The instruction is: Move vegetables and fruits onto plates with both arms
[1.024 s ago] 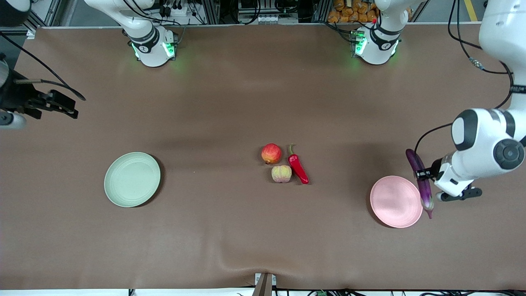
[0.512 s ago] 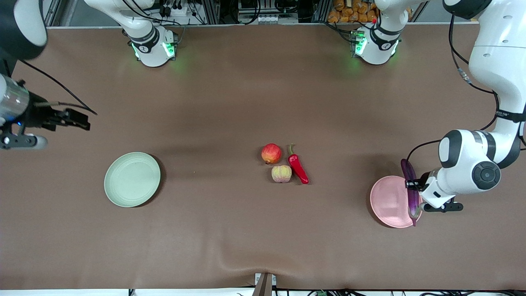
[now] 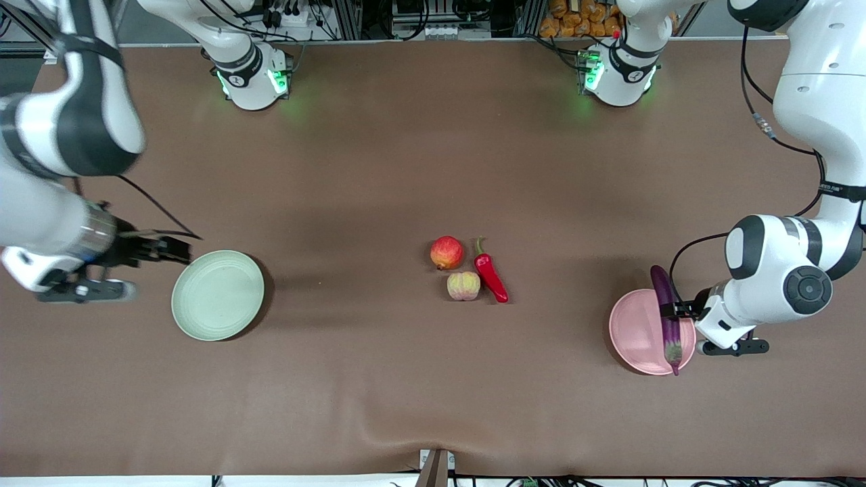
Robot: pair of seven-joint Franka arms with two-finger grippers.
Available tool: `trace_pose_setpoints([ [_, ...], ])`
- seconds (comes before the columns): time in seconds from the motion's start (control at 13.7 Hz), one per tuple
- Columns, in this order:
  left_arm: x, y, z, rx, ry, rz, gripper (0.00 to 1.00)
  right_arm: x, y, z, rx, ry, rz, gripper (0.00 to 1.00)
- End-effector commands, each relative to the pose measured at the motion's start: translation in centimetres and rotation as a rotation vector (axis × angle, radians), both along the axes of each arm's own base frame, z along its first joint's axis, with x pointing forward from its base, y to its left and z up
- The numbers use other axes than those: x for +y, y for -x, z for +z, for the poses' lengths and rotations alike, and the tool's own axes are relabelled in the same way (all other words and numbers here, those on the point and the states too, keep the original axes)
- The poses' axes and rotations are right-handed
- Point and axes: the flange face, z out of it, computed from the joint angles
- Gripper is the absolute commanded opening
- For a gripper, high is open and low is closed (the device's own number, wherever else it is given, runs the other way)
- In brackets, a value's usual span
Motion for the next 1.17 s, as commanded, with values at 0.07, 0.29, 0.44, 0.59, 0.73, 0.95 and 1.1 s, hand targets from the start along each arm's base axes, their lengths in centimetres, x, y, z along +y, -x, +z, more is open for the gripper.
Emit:
trace_pose_setpoints([
  [0.07,-8.0,1.7,1.2,0.018,0.026,0.183,1.0,5.8,-1.1,-1.4,-0.027,-0.011,-0.189,1.0],
  [0.29,-17.8,3.3,1.3,0.016,0.025,0.358,1.0,13.1,-1.0,-4.7,-0.018,-0.078,-0.383,1.0],
  [0.44,-22.5,4.1,1.0,-0.004,0.043,0.477,1.0,16.7,-0.3,-6.4,-0.014,-0.074,-0.402,1.0],
  [0.59,-26.9,5.3,0.6,-0.012,0.061,0.567,1.0,17.9,-0.2,-8.1,0.015,-0.078,-0.483,1.0],
  [0.73,-30.8,6.7,-0.1,-0.018,0.072,0.616,0.98,20.3,0.0,-9.8,0.034,-0.137,-0.547,1.0],
  [0.95,-32.8,7.4,-1.7,-0.02,0.105,0.665,0.87,21.4,0.0,-12.0,0.094,-0.193,-0.589,1.0],
  [1.1,-34.4,8.1,-2.6,-0.02,0.112,0.686,0.85,21.8,0.1,-12.9,0.106,-0.187,-0.598,1.0],
])
